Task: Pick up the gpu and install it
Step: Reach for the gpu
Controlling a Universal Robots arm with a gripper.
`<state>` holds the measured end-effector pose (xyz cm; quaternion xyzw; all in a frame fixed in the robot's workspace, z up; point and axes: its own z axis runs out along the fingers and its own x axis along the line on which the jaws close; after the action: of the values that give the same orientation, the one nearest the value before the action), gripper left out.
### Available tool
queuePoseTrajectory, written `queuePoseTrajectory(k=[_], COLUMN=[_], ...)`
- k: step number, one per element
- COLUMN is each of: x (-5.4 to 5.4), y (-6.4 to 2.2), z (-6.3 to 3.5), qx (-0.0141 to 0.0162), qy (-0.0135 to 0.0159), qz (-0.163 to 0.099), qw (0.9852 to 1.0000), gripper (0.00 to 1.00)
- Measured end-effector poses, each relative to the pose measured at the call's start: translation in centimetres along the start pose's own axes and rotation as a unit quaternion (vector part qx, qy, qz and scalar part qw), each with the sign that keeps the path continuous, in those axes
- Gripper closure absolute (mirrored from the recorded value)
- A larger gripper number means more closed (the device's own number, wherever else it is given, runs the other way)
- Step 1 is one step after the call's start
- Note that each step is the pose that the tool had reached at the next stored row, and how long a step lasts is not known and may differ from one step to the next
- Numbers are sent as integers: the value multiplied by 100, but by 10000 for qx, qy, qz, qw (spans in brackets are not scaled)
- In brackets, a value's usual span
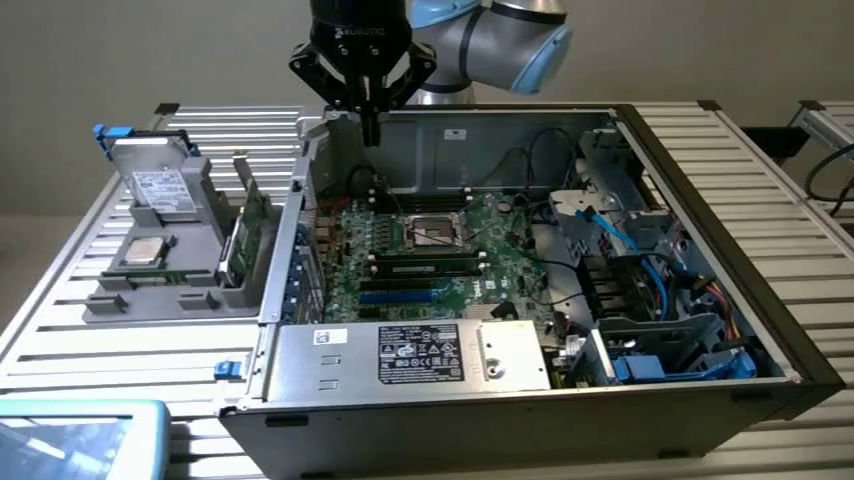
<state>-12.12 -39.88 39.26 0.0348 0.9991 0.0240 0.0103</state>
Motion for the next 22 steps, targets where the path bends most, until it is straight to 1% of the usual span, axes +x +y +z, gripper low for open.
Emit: queuePoseTrajectory(k=[6,10,13,22], x=[1,81,189,598], y=[0,-5,-13,-40], z=[0,-2,-4,-5], qx=[0,0,0,-1], qy=[0,0,-1,-5], qz=[-1,0,0,-1], qw=[10000,10000,10000,10000], gripper=[88,88,88,88])
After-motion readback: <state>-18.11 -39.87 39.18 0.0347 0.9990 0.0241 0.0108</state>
